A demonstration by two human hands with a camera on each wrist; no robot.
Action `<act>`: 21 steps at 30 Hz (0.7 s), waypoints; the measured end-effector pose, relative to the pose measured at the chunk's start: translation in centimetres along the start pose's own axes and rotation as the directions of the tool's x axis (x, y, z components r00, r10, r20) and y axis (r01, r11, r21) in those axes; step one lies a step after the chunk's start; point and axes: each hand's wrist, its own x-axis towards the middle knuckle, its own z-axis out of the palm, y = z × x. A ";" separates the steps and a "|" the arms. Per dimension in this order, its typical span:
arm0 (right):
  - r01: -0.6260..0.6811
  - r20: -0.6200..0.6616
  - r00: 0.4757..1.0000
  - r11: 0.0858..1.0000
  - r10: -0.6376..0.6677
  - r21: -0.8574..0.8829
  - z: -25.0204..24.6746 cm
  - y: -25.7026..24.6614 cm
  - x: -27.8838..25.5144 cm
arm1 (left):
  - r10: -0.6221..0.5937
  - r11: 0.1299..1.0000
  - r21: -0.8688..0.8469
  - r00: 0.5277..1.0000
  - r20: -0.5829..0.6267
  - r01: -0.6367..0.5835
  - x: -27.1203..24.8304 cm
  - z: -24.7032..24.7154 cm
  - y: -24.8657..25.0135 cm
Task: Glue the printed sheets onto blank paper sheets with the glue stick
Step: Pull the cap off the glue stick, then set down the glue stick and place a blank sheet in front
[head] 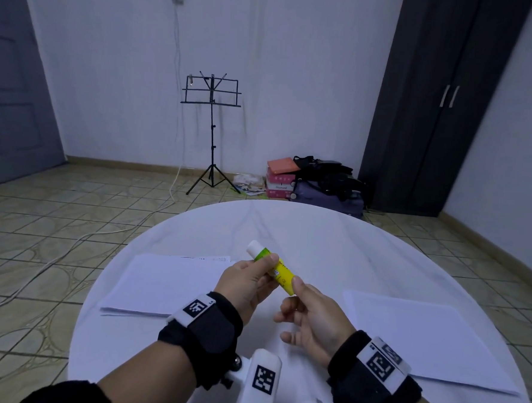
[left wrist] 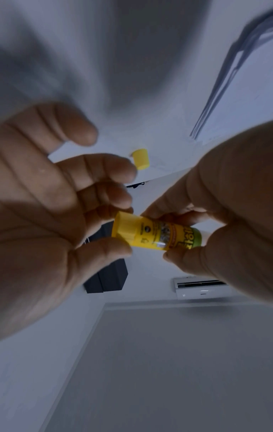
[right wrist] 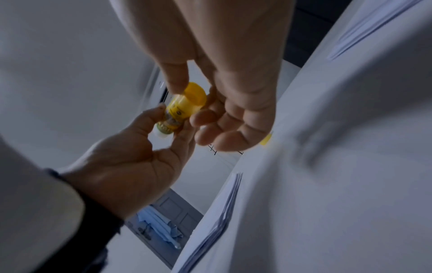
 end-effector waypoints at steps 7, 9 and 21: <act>-0.137 -0.016 0.991 0.989 0.136 -0.048 0.7 -0.7 -0.1 | 0.012 1.000 0.020 1.000 -0.007 -0.012 -0.8 -0.1 0.3; -0.178 -0.012 0.984 0.983 0.178 -0.033 0.7 -0.8 -0.1 | 0.017 1.000 0.015 1.000 -0.002 -0.016 -1.1 0.0 0.3; -0.183 -0.087 0.983 0.791 0.163 -0.584 -2.1 -1.7 -1.1 | 0.039 0.791 0.611 0.992 -0.119 0.042 -2.4 -3.8 1.9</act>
